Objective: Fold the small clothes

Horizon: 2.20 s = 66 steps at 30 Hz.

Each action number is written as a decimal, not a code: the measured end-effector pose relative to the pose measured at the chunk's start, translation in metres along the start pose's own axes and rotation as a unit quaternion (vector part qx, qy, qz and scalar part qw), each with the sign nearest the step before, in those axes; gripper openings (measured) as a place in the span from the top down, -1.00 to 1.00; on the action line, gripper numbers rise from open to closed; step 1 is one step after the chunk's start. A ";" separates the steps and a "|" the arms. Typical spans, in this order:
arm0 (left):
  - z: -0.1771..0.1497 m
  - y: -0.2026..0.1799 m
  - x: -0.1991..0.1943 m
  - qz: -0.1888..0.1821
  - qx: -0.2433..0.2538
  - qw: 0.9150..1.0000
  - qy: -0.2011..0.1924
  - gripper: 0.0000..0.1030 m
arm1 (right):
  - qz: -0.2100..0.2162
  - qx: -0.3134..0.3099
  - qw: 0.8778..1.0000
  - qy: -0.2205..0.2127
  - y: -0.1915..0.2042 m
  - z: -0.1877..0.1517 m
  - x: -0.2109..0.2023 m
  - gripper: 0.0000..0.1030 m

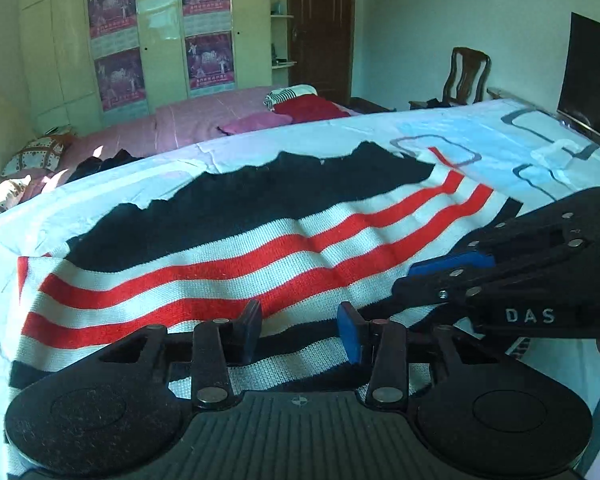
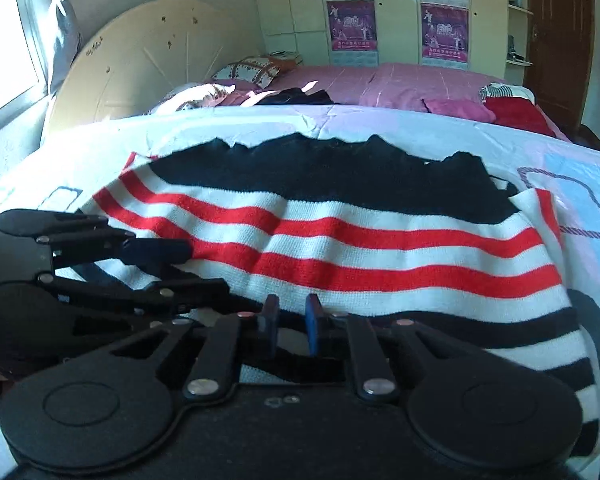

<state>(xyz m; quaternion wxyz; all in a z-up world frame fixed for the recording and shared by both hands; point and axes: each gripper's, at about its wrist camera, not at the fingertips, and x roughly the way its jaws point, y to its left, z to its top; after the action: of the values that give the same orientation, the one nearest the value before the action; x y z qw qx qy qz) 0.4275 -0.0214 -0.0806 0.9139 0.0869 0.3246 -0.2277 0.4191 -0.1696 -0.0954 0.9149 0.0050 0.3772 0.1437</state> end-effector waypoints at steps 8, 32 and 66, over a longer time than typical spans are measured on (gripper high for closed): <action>-0.020 -0.010 -0.004 0.028 0.000 0.999 0.016 0.07 | -0.054 0.012 0.998 0.017 -0.026 -0.028 -0.014 0.61; -0.047 0.068 -0.057 0.119 -0.122 0.985 0.031 -0.17 | -0.136 0.083 0.987 0.011 -0.070 -0.034 -0.064 0.51; -0.099 0.112 -0.056 0.046 -0.360 0.932 0.003 -0.42 | -0.076 0.013 0.997 0.015 0.005 -0.034 -0.028 0.48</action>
<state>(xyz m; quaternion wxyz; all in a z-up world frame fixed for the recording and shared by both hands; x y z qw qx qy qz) 0.3878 0.1279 -0.1207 0.8920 -0.2329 0.3837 -0.0531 0.3758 -0.1760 -0.1002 0.9173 -0.0142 0.3919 0.0691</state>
